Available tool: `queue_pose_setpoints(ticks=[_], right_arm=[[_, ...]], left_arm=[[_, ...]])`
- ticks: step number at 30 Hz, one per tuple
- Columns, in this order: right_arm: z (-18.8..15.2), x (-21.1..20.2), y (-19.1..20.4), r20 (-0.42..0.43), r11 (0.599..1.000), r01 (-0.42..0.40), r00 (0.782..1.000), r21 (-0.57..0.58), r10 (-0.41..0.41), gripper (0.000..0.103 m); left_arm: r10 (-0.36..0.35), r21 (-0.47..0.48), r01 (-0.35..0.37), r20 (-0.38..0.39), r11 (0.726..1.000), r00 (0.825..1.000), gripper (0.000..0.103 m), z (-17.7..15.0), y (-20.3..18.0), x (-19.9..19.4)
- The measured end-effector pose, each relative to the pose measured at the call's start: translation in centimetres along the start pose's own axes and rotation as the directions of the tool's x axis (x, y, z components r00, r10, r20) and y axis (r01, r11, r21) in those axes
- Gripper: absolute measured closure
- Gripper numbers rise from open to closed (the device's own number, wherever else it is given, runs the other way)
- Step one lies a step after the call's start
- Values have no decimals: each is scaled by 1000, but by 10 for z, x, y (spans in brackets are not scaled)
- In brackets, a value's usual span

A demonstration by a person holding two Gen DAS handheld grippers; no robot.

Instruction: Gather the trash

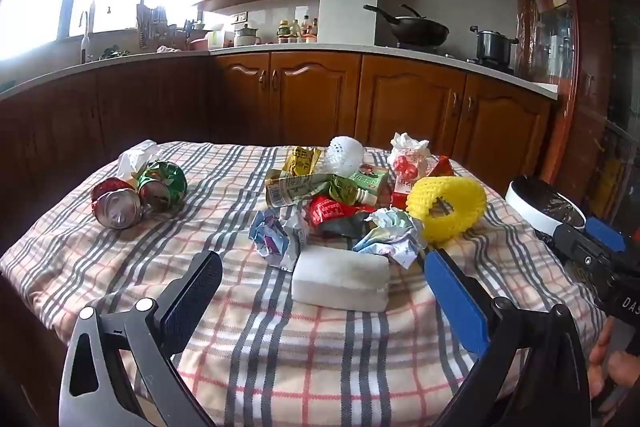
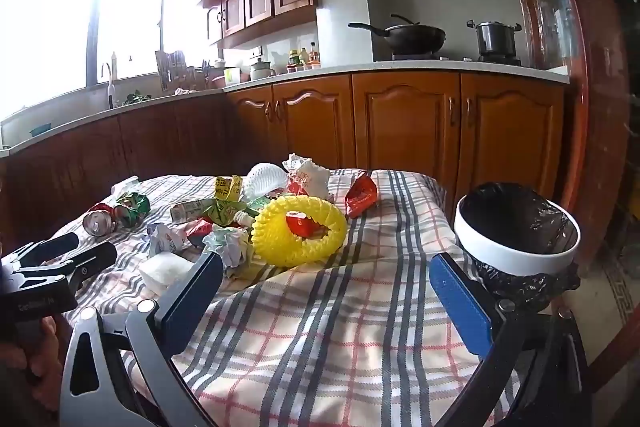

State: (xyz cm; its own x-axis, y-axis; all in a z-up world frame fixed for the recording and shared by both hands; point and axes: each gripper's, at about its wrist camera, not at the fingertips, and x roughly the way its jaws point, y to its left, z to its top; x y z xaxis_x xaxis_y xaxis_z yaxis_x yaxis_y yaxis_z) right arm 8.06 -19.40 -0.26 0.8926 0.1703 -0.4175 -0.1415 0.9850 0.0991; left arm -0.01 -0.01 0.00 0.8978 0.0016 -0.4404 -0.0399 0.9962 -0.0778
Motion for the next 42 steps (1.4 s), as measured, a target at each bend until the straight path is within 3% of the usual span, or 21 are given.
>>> queue_pose_setpoints(ticks=[42], right_arm=[[-2, -11, 13, 17, 999, -17, 1000, -27, 18, 0]], left_arm=[[4, -20, -4, 22, 1000, 1000, 1, 1, 5, -9]])
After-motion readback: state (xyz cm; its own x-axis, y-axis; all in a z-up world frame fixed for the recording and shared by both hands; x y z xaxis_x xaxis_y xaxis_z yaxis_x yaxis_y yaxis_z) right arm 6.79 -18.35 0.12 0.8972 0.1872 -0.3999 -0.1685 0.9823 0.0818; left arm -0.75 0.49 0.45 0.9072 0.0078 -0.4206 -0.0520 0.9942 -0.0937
